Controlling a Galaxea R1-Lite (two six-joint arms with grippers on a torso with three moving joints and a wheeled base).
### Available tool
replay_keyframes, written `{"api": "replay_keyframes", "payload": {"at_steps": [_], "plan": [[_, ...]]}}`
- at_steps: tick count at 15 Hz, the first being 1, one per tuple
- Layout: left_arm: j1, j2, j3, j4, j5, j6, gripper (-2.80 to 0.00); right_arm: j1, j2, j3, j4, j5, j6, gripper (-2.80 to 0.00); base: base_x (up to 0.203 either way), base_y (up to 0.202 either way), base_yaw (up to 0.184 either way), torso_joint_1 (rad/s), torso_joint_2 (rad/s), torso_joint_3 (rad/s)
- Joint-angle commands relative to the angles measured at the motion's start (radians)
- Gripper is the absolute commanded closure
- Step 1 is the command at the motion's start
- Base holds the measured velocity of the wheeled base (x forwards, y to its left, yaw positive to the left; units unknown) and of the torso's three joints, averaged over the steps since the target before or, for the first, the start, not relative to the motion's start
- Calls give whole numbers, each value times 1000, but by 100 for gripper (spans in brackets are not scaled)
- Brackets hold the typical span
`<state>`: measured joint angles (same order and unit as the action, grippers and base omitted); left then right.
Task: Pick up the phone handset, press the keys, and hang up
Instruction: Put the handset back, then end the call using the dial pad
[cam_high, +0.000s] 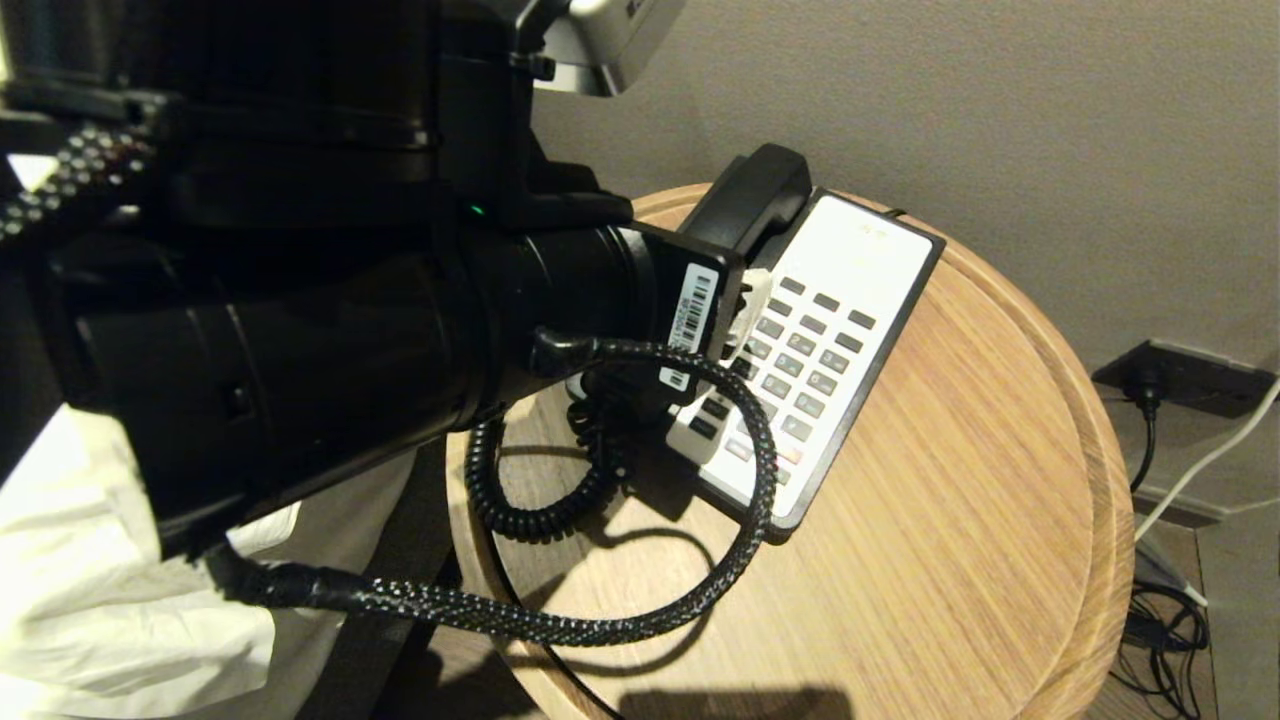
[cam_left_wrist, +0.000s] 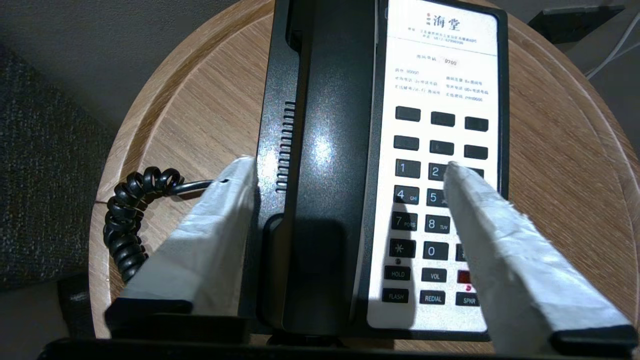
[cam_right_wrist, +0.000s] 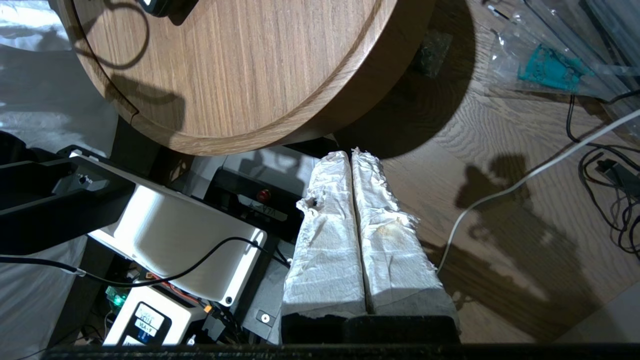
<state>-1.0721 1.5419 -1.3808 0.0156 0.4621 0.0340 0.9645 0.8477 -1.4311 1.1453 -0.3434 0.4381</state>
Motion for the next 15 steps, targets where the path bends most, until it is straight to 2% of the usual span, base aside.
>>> {"api": "replay_keyframes", "payload": {"at_steps": [1, 4, 5, 6, 11, 13, 15], "plan": [[1, -3, 3, 0, 3, 0, -280, 0, 2, 0, 5, -2, 2, 0, 0, 0, 0, 0, 0, 0], [0, -20, -1, 0, 1, -1, -280, 0, -1, 1, 8, -2, 2, 0, 0, 0, 0, 0, 0, 0], [-3, -32, -1, 0, -2, -6, -257, 0, -2, 0, 11, -2, 2, 0, 0, 0, 0, 0, 0, 0], [-6, -48, 5, 3, -1, -11, 0, 0, -5, 2, 17, -2, 2, 0, 0, 0, 0, 0, 0, 0], [-20, -128, 5, 51, 29, -135, 0, 1, 7, 58, -40, 7, 7, 0, 0, 0, 0, 0, 0, 0], [-20, -155, -1, 74, 30, -189, 0, 1, 75, 59, -103, 63, 8, 0, 0, 0, 0, 0, 0, 0], [-19, -192, -1, 86, 30, -211, 0, 2, 167, 55, -172, 119, 7, 0, 0, 0, 0, 0, 0, 0]]}}
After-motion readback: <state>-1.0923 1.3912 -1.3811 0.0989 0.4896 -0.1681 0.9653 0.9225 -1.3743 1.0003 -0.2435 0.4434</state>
